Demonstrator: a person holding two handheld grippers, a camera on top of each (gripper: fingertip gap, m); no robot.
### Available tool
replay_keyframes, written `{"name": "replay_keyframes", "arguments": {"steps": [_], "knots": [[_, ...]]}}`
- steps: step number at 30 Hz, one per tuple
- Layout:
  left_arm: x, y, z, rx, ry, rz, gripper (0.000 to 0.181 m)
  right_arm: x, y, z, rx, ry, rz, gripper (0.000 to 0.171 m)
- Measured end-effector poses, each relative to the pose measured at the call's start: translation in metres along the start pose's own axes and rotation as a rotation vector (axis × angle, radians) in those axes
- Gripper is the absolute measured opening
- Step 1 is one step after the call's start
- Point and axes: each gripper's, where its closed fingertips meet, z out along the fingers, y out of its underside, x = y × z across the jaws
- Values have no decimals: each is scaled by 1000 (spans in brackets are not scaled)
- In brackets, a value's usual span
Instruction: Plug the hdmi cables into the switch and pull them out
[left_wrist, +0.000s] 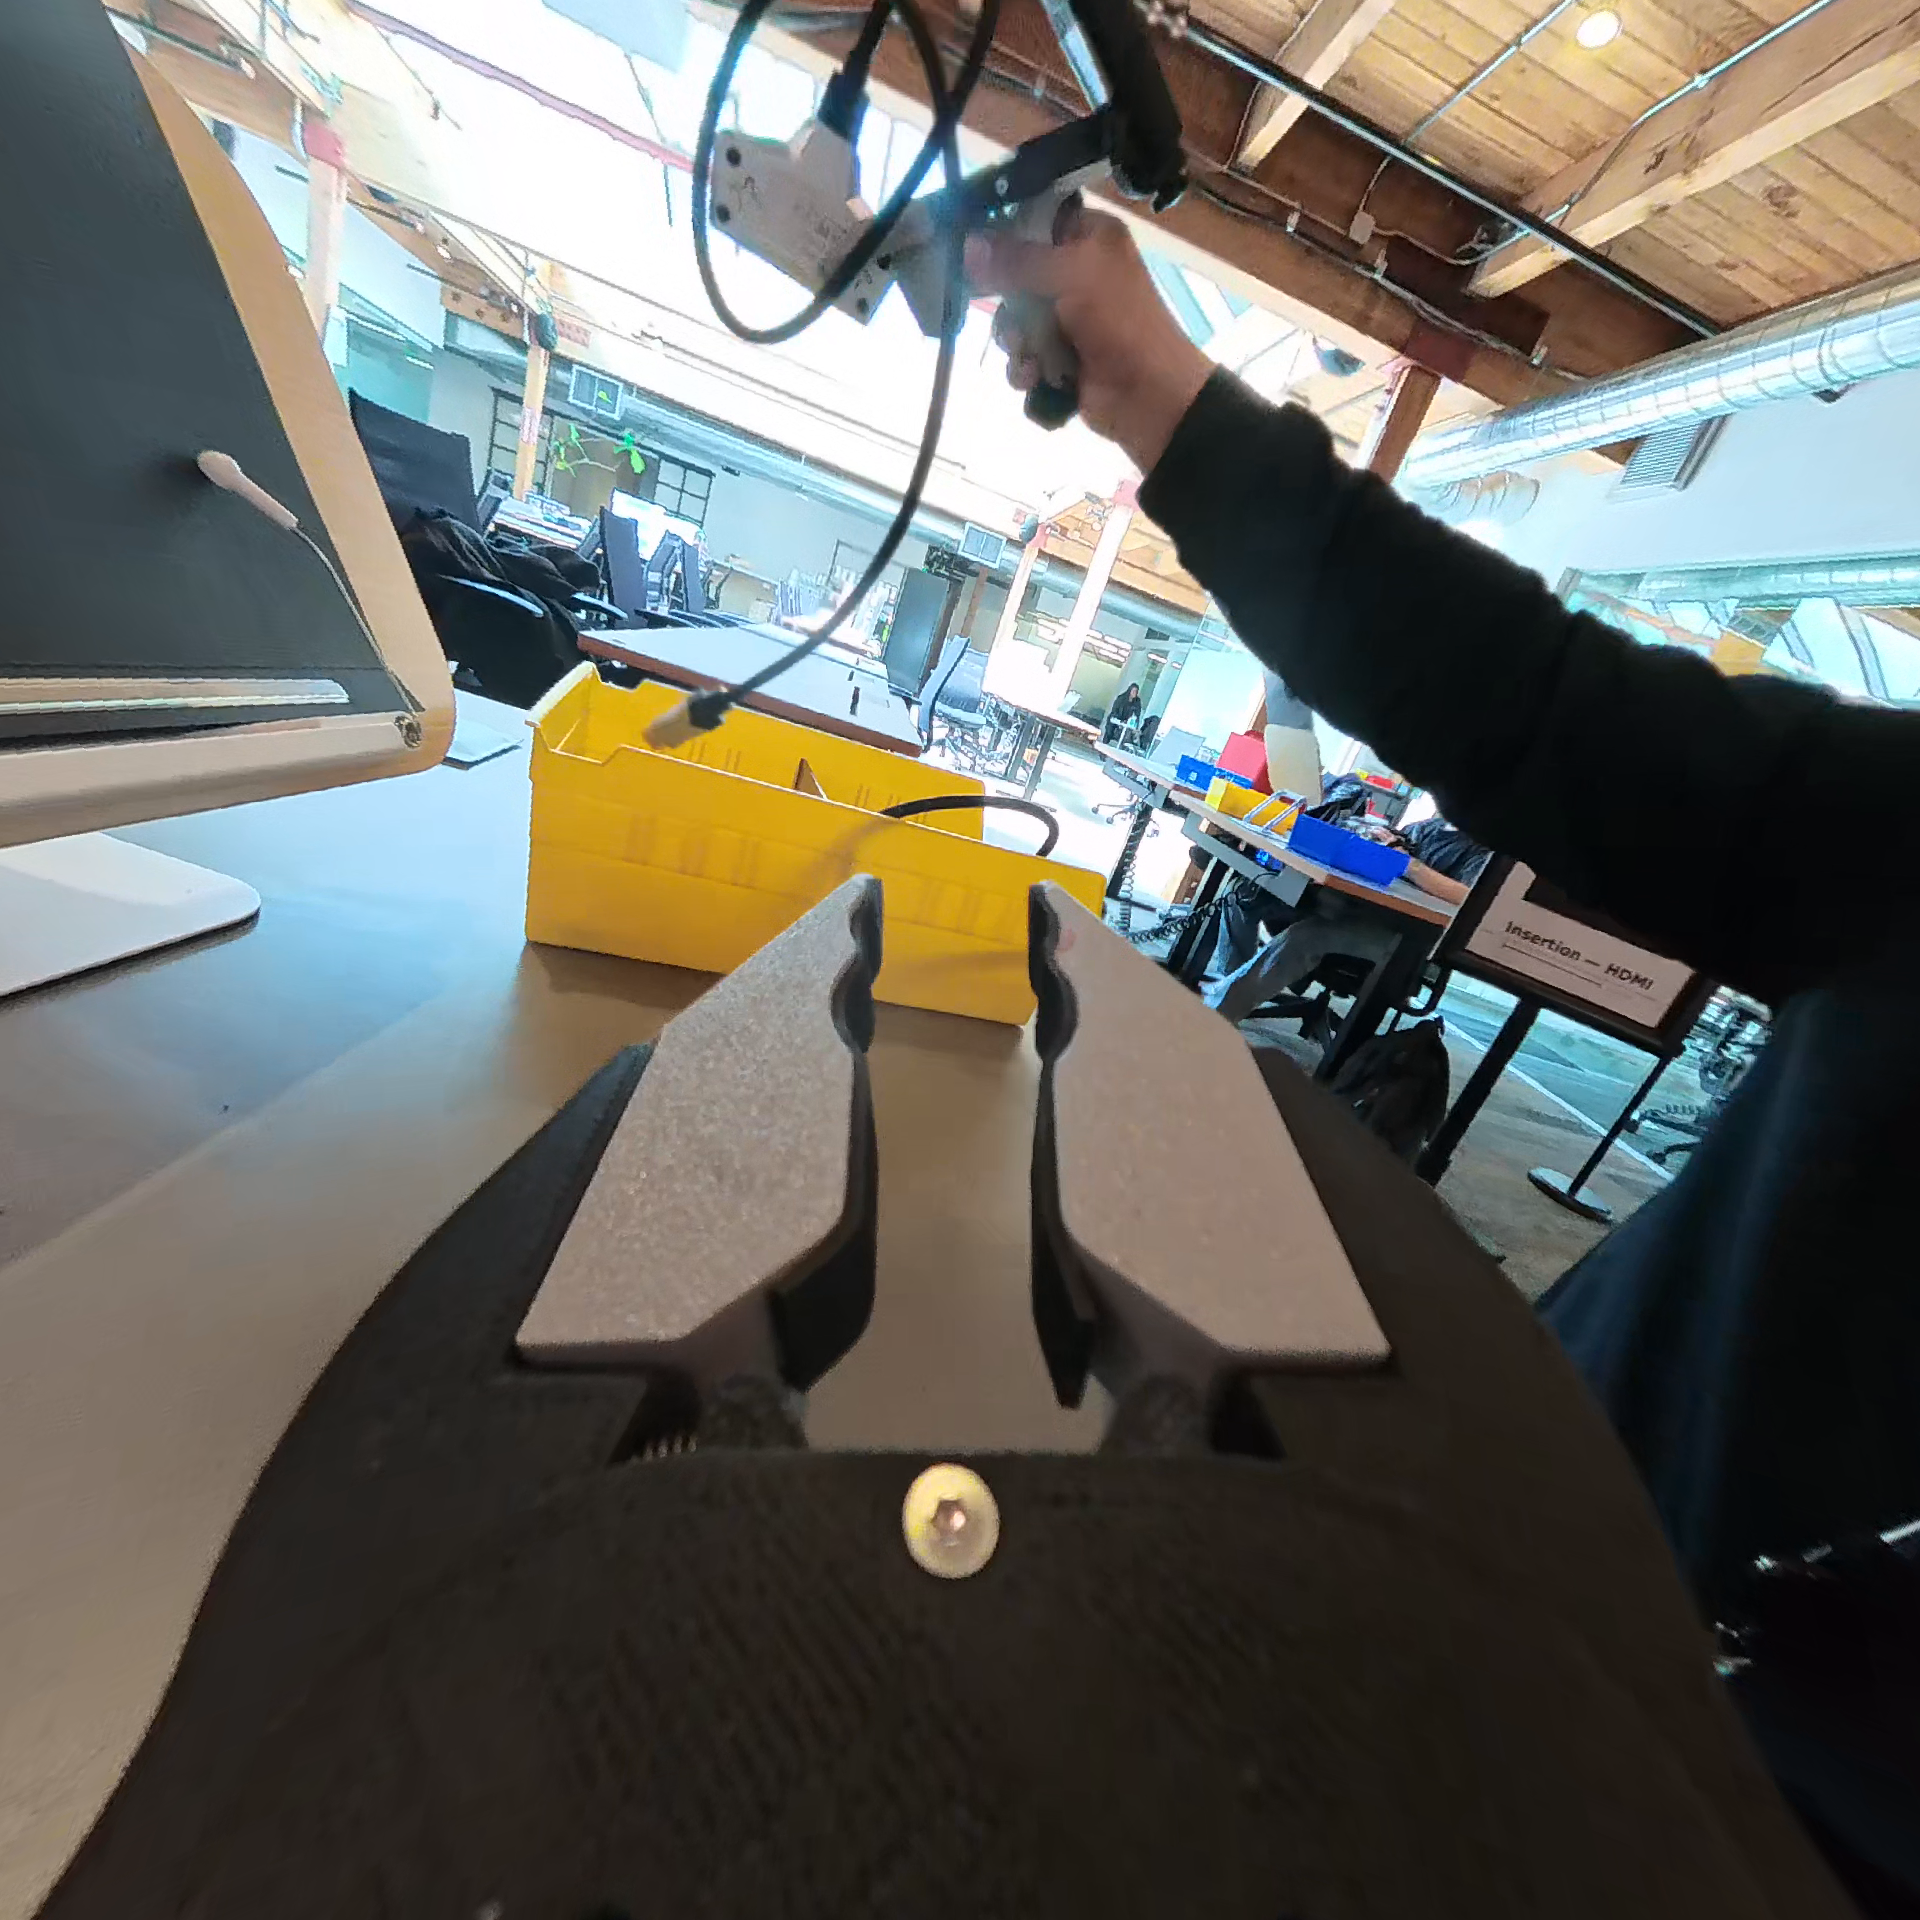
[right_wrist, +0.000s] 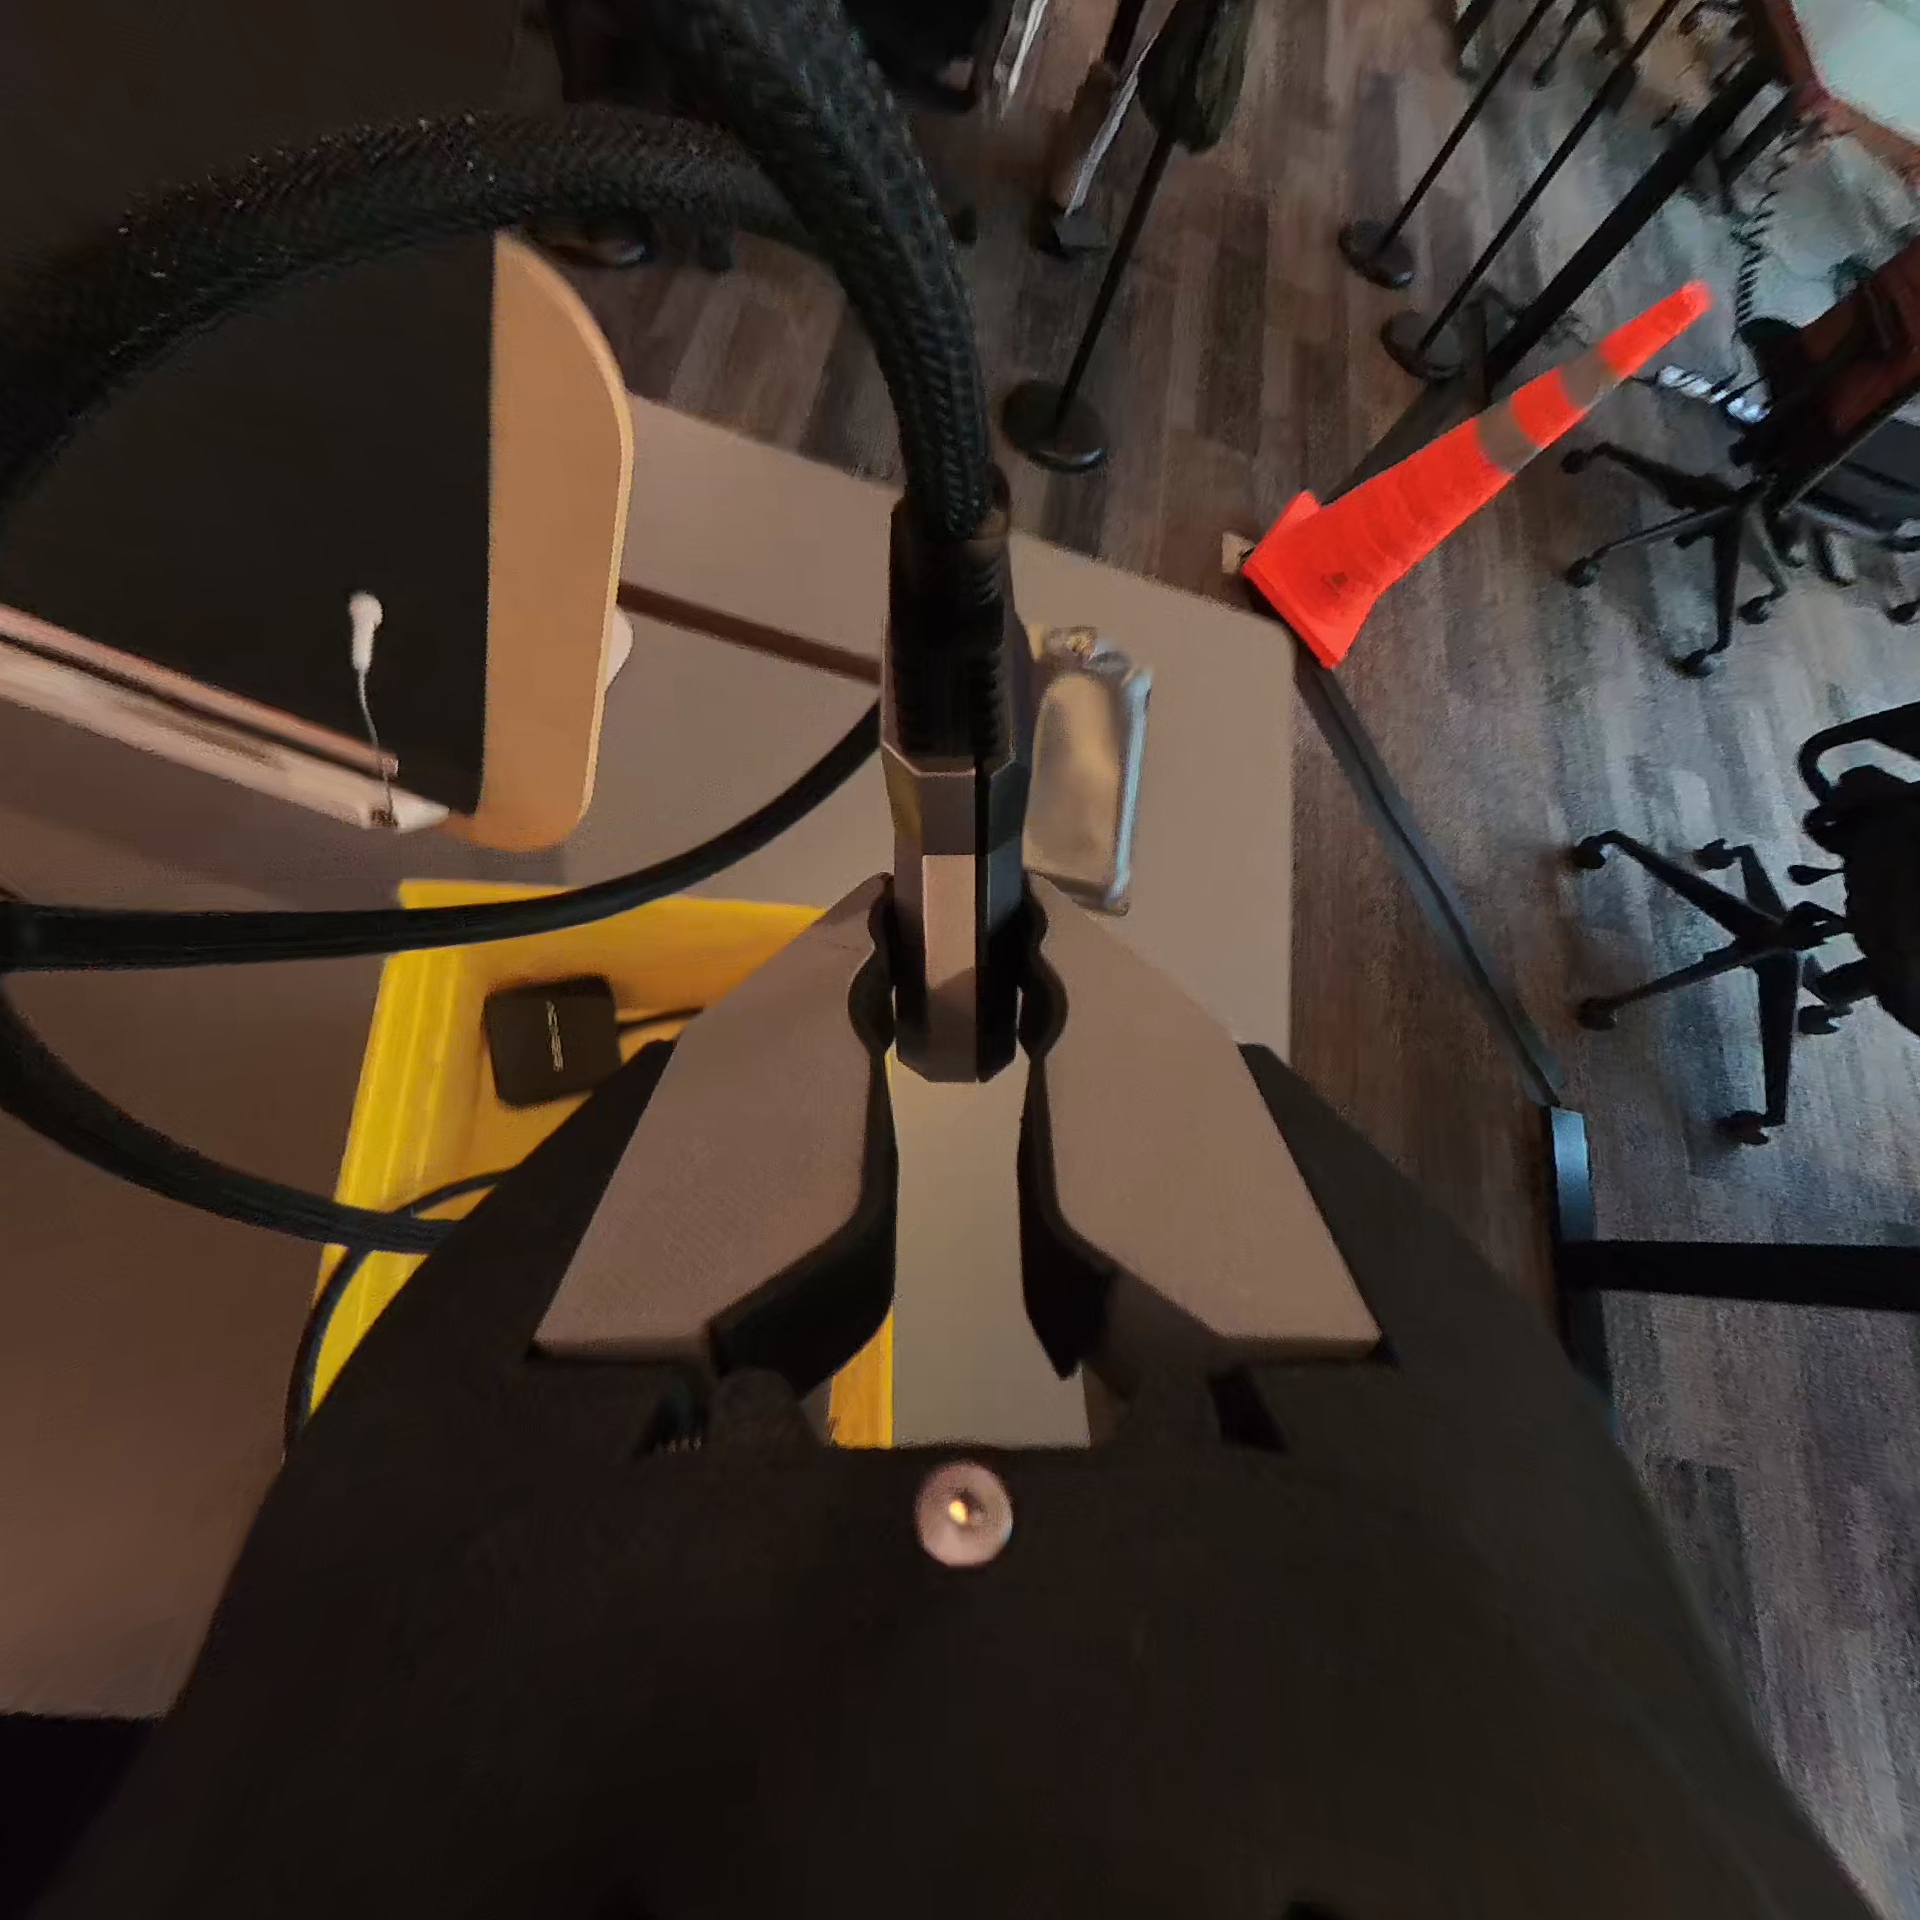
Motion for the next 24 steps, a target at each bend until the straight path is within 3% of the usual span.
{"name": "replay_keyframes", "arguments": {"steps": [4, 8, 12, 20, 24], "knots": [[0, 2, 1, -14, -3, 5, 25, -40, 57, 35, -141, -107, -103, 18], [-2, 4, 2, -18, -7, -6, 25, -83, 136, 73, -396, -136, -390, 18], [-2, 10, 4, -43, -11, -5, 24, -115, 189, 102, -580, -180, -592, 18], [-7, 18, 6, -91, -37, -3, 24, -110, 218, 125, -845, -131, -533, 21], [-15, 18, 4, -100, -100, 21, 27, -100, 180, 118, -668, -118, -462, 29]]}}
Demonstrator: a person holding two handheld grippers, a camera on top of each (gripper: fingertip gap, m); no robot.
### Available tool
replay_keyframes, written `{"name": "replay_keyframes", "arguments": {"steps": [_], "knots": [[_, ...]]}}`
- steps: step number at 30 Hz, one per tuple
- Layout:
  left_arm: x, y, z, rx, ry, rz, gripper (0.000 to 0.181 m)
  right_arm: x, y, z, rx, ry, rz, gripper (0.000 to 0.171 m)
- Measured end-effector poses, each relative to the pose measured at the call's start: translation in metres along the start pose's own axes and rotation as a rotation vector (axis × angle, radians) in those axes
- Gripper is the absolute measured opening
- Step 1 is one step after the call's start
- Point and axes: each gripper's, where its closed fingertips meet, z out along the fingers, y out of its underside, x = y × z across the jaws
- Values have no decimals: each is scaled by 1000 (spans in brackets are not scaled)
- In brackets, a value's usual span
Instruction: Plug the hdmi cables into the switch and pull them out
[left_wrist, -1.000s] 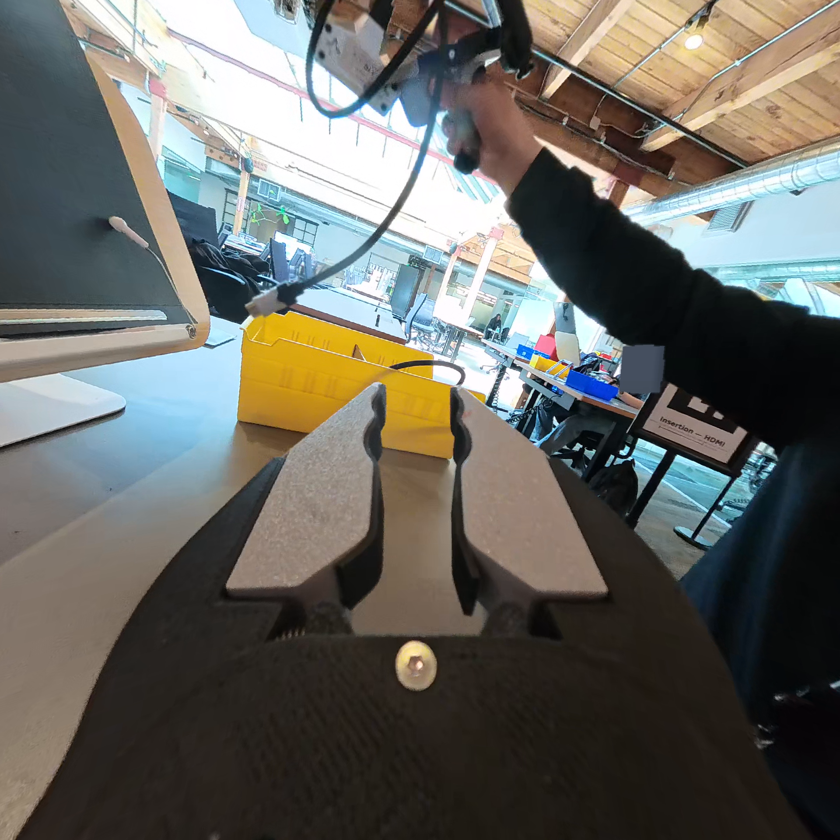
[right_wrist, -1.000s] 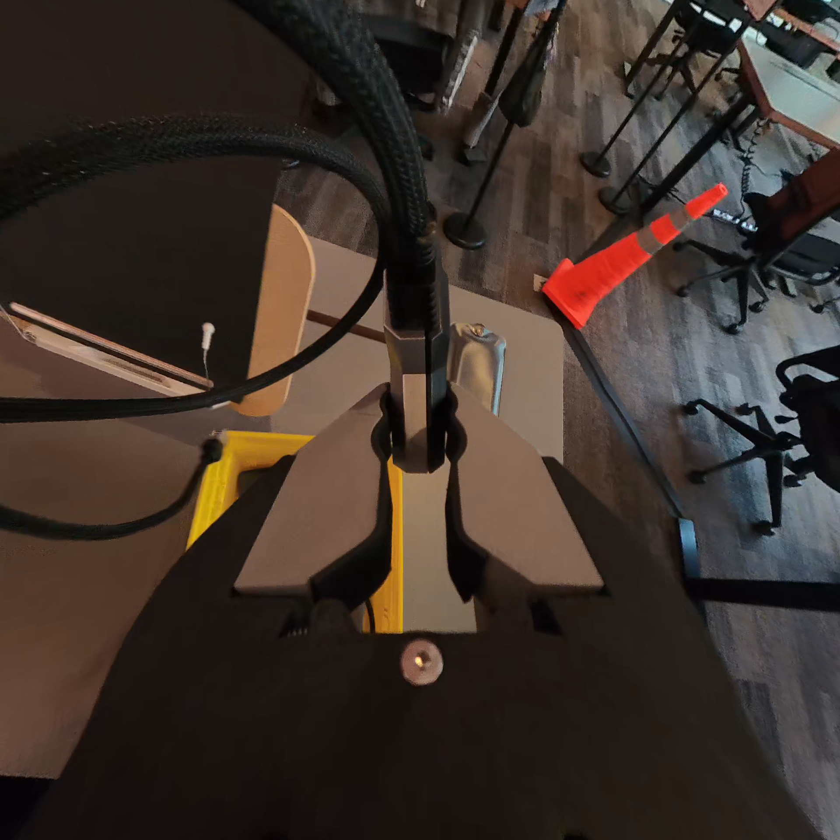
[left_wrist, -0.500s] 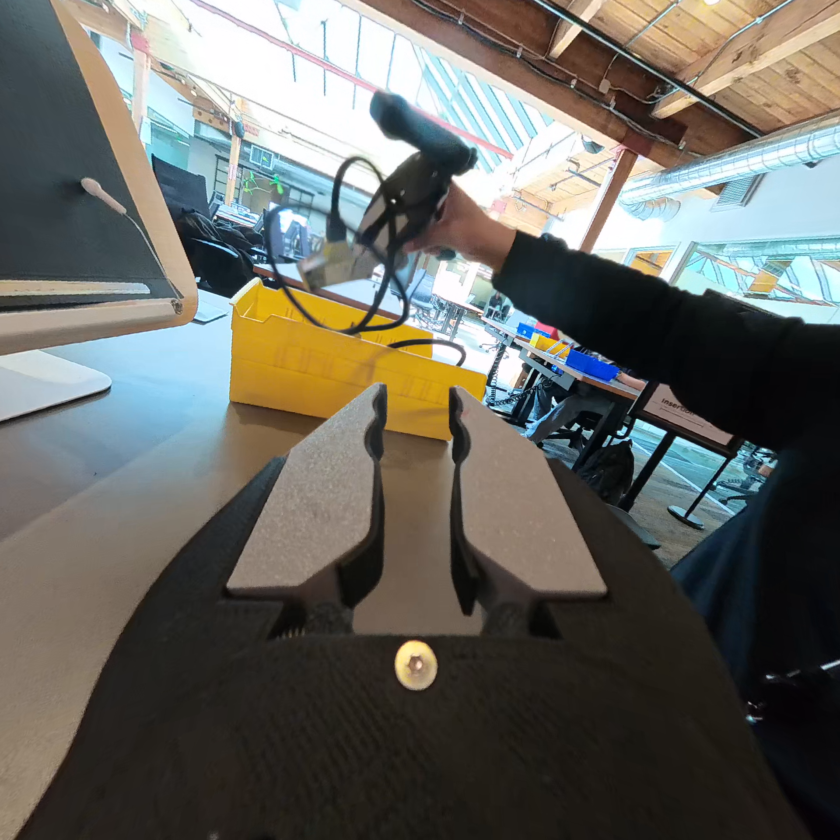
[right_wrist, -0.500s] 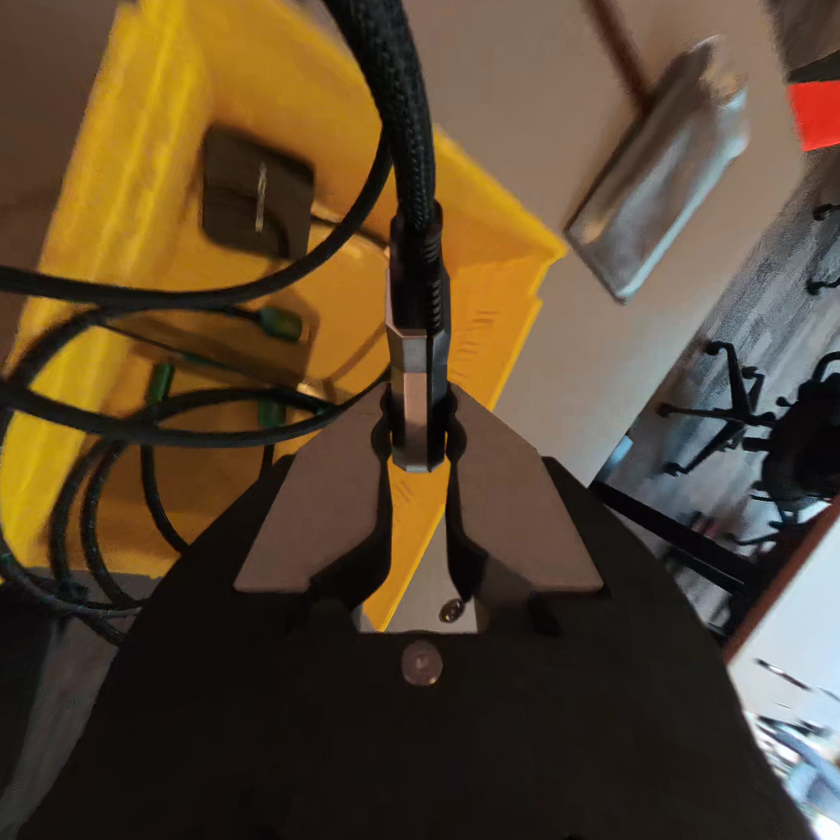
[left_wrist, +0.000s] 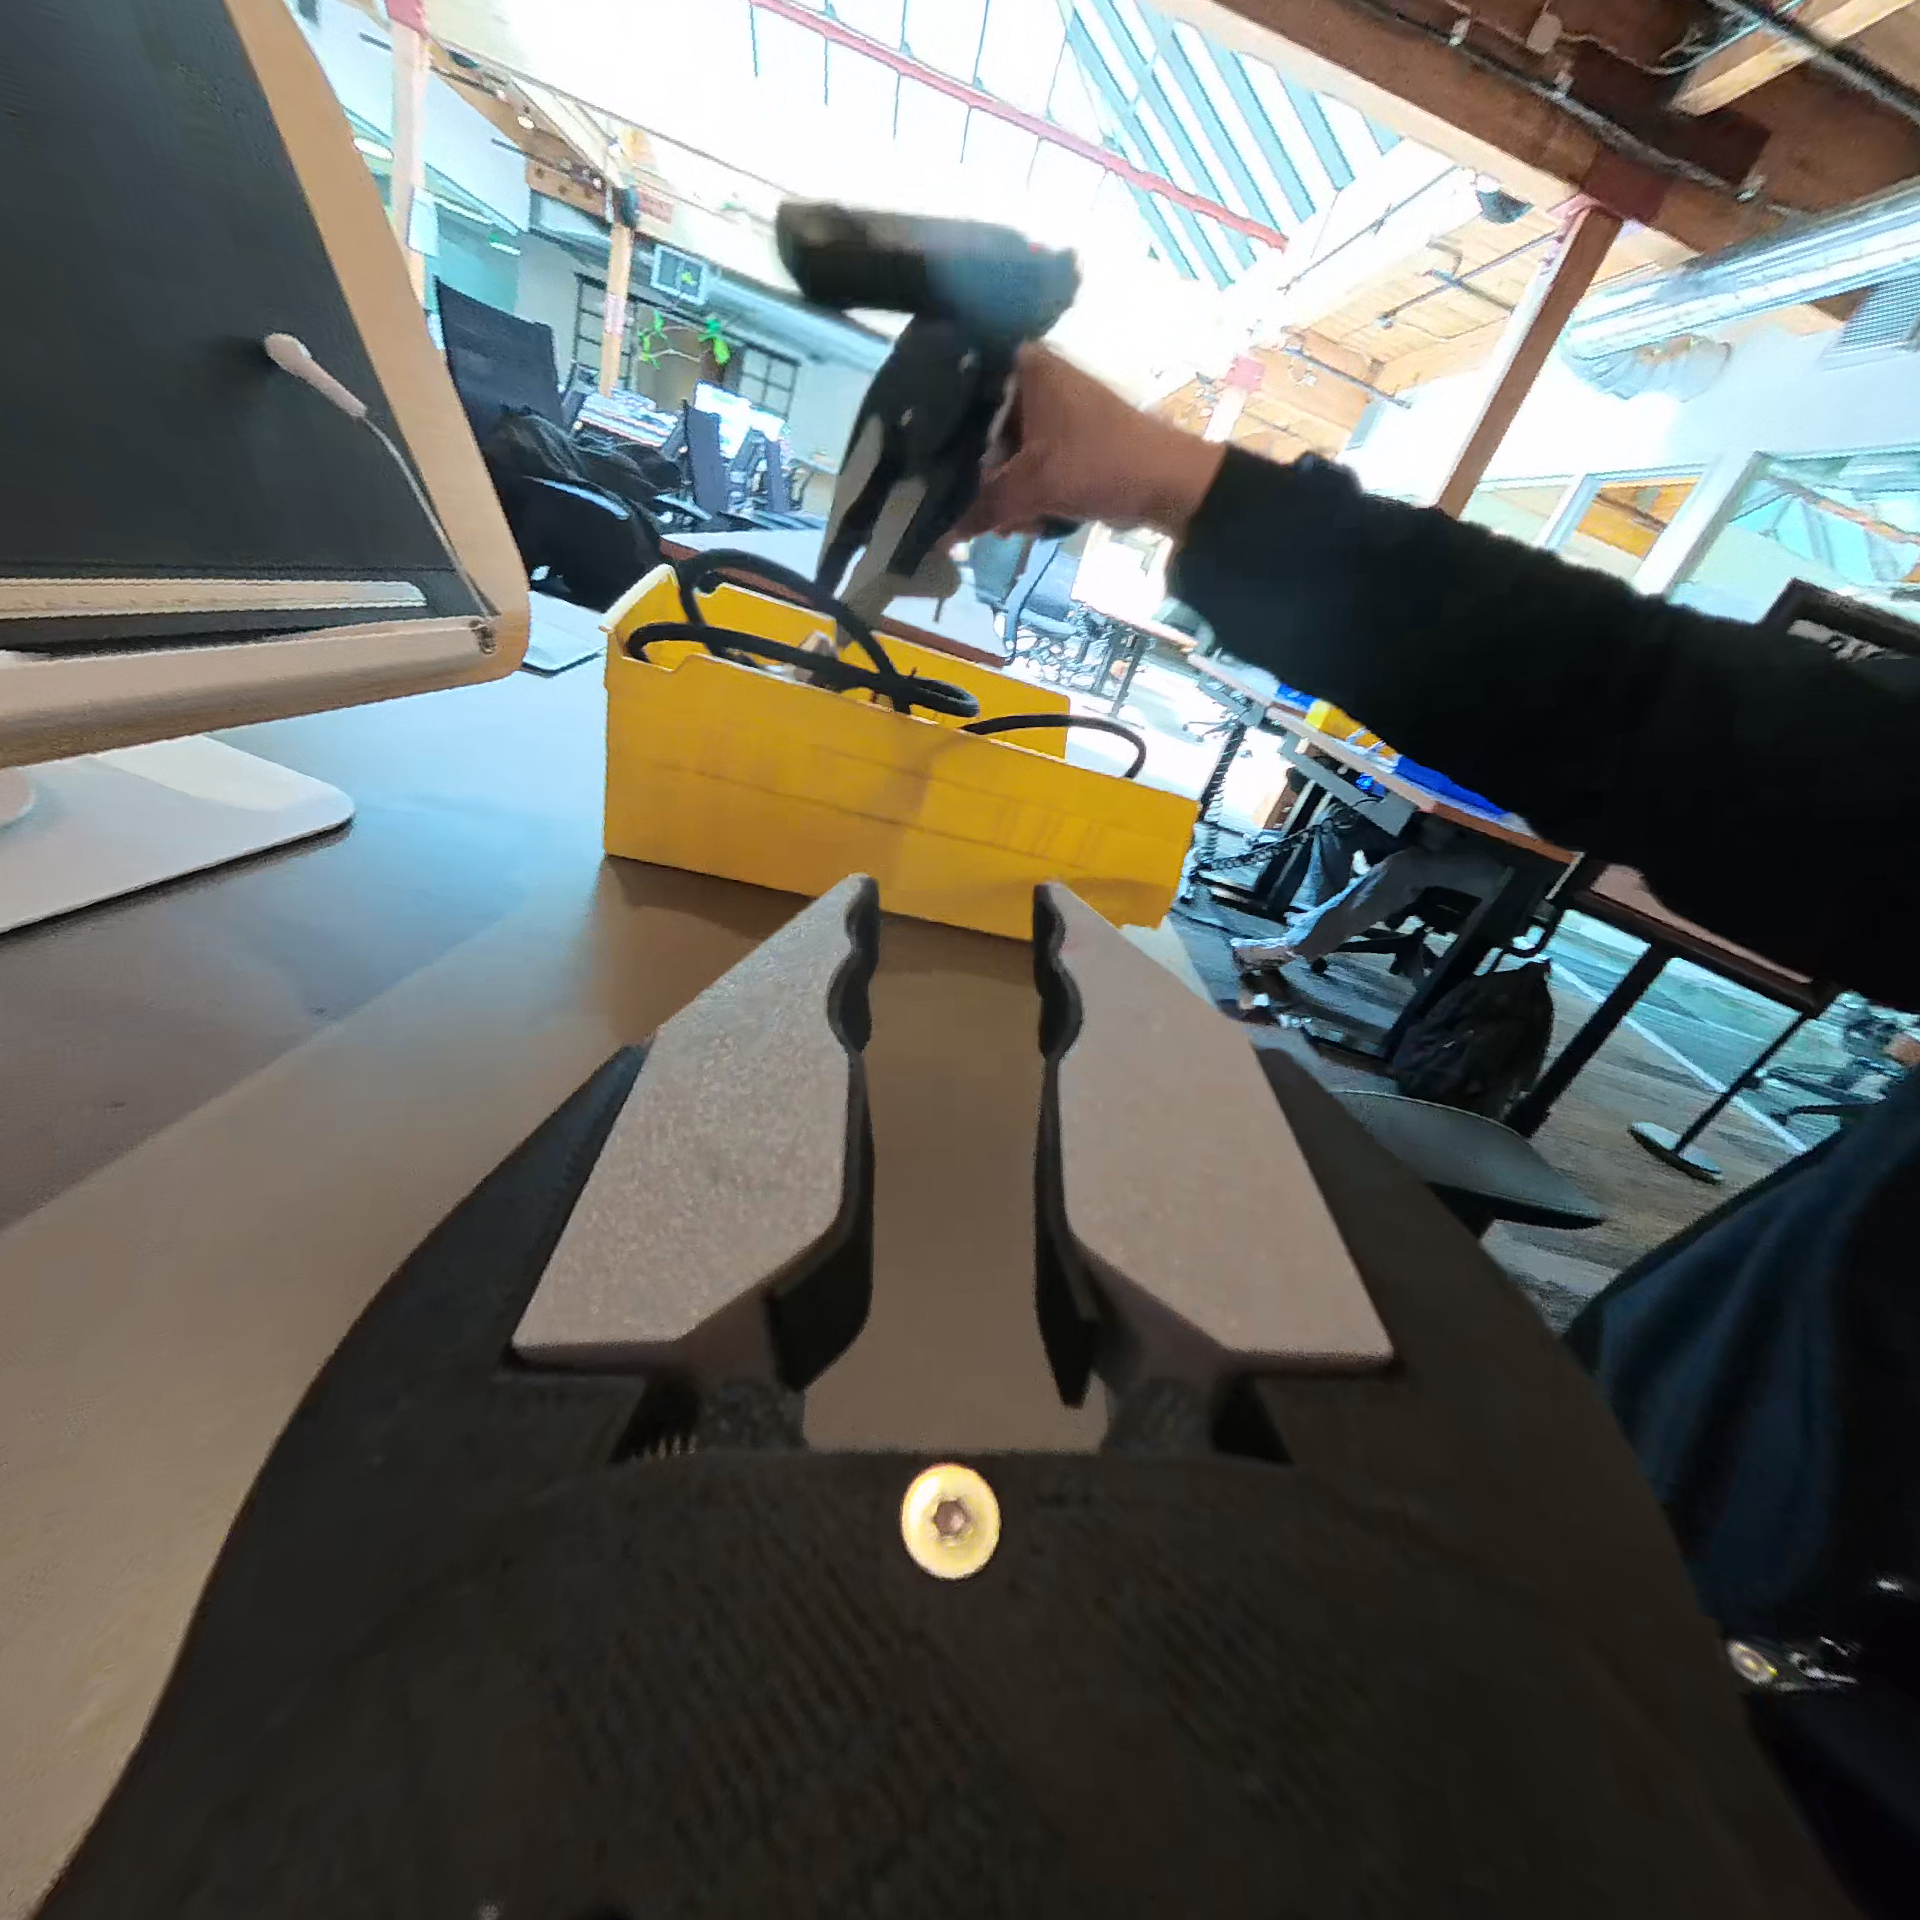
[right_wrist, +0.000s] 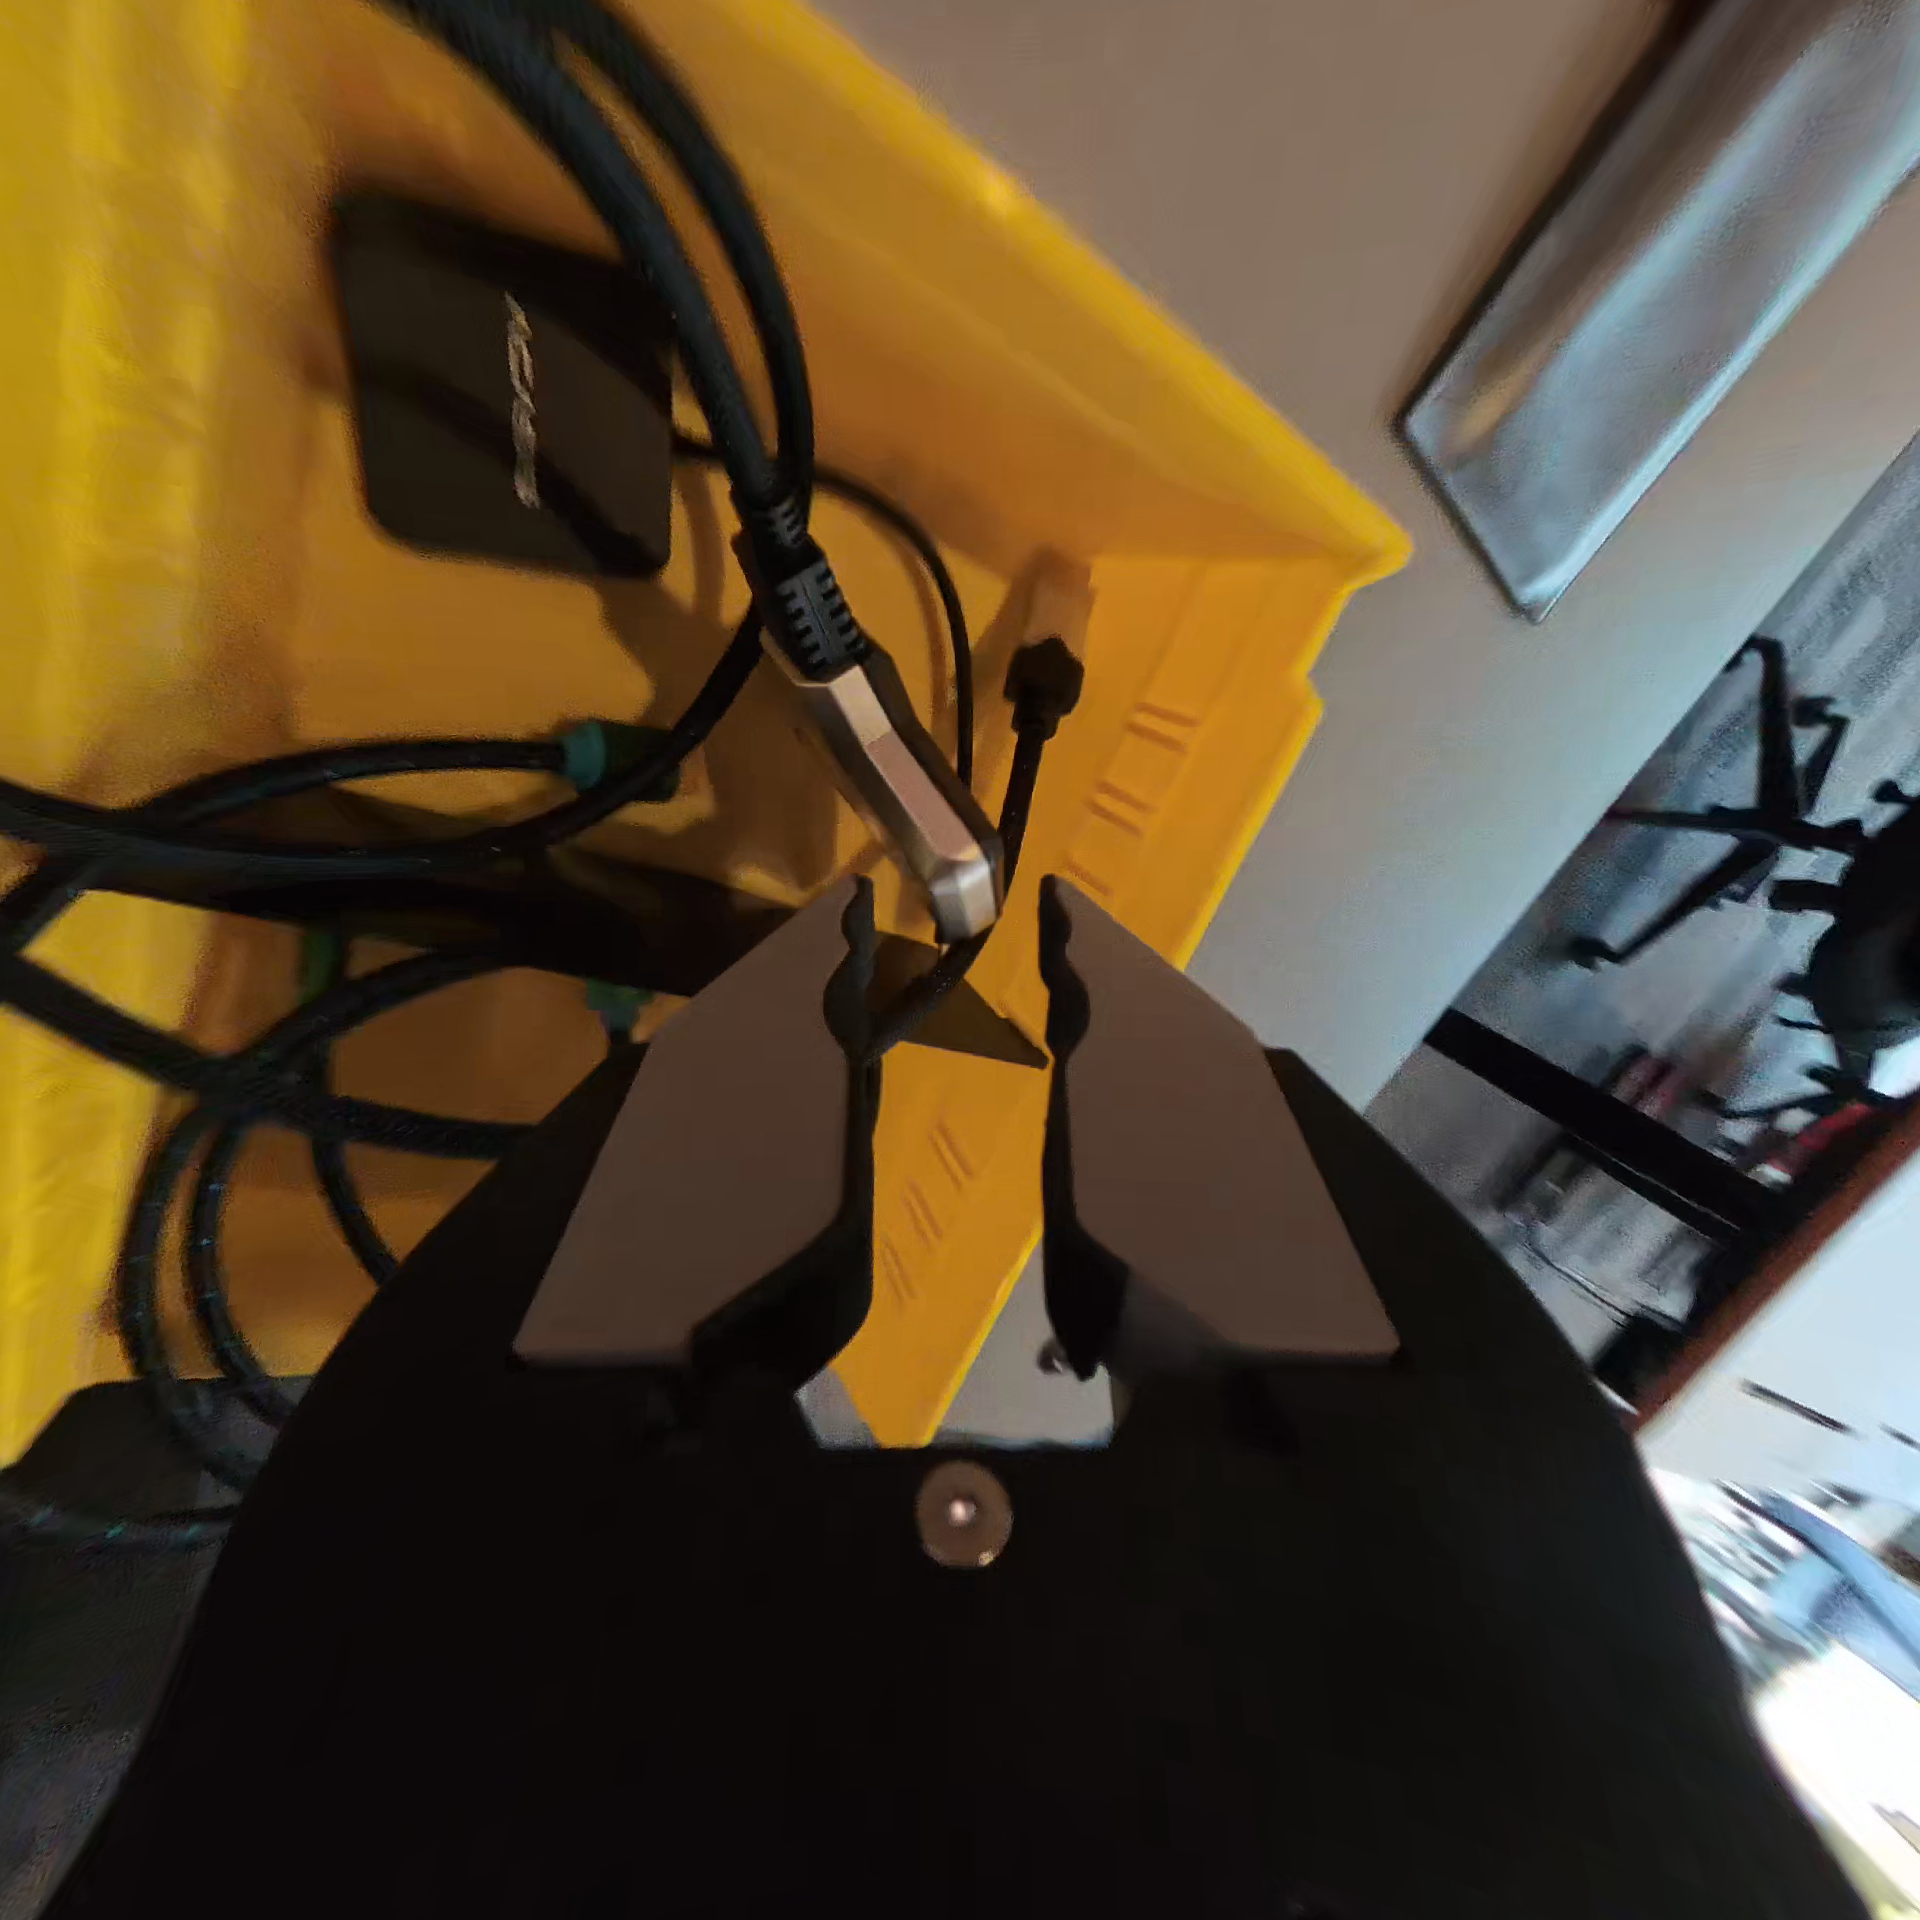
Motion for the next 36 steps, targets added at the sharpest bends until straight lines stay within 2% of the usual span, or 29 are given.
{"name": "replay_keyframes", "arguments": {"steps": [2, 7, 10, 12, 14, 18, 20, 23, 24, 29, 33, 34, 36], "knots": [[-2, 6, 2, -40, -27, 26, 32, -1, -4, -21, 122, -54, 81, 37], [-11, 29, 11, -158, -106, 75, 44, -31, 13, -70, 426, -160, 197, 38], [-11, 24, 7, -119, -135, 112, 41, -81, 34, -107, 682, -210, 208, 34], [-10, 21, 5, -100, -162, 144, 43, -117, 48, -131, 884, -202, 176, 39], [-4, 29, 6, -145, -167, 162, 45, -147, 64, -140, 1009, -175, 144, 45], [24, 53, 10, -232, -189, 131, 42, -197, 95, -128, 1055, -269, 134, 64], [43, 66, 10, -266, -210, 112, 42, -203, 107, -112, 1048, -231, 148, 83], [80, 80, 3, -278, -244, 83, 50, -202, 116, -92, 1041, -172, 193, 95], [93, 80, -2, -280, -259, 92, 51, -203, 117, -88, 1046, -163, 207, 95], [116, 55, -62, -321, -609, 122, 75, -218, 105, -76, 1067, -137, 189, 90], [117, 36, -153, -312, -1067, 68, 69, -214, 82, -60, 1026, -75, 205, 90], [123, 30, -171, -278, -1121, 43, 70, -208, 78, -52, 986, -53, 230, 84], [132, 19, -201, -200, -1191, 31, 66, -202, 68, -38, 926, -36, 241, 54]]}}
